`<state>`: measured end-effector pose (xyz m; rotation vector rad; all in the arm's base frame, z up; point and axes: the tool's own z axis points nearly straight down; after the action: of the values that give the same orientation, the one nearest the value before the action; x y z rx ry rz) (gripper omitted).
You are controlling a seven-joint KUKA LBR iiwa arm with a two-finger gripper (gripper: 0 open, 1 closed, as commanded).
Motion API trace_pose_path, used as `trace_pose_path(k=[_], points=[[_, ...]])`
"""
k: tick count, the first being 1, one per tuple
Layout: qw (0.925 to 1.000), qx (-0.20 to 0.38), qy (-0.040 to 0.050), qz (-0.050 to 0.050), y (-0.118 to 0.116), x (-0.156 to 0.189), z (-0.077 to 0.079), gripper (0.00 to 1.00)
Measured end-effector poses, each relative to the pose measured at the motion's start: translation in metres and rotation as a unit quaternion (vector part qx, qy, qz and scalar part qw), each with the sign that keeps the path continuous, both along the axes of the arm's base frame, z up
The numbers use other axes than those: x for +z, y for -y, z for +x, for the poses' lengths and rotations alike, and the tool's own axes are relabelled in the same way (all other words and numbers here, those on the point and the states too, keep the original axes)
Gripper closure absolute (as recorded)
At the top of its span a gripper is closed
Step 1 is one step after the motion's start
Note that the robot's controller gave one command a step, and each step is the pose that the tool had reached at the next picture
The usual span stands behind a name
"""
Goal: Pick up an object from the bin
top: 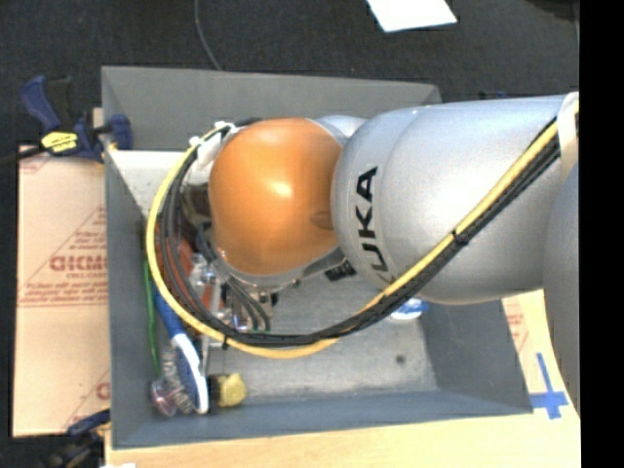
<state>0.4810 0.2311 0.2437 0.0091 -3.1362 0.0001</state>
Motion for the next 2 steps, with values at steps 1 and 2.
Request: trace_pose_path(k=[1, 2], points=[[1.0000, -0.002, 0.0036, 0.001, 0.001, 0.004, 0.002, 0.00], [0.9933, 0.116, 0.0048, 0.001, 0.015, -0.062, -0.002, 0.00]])
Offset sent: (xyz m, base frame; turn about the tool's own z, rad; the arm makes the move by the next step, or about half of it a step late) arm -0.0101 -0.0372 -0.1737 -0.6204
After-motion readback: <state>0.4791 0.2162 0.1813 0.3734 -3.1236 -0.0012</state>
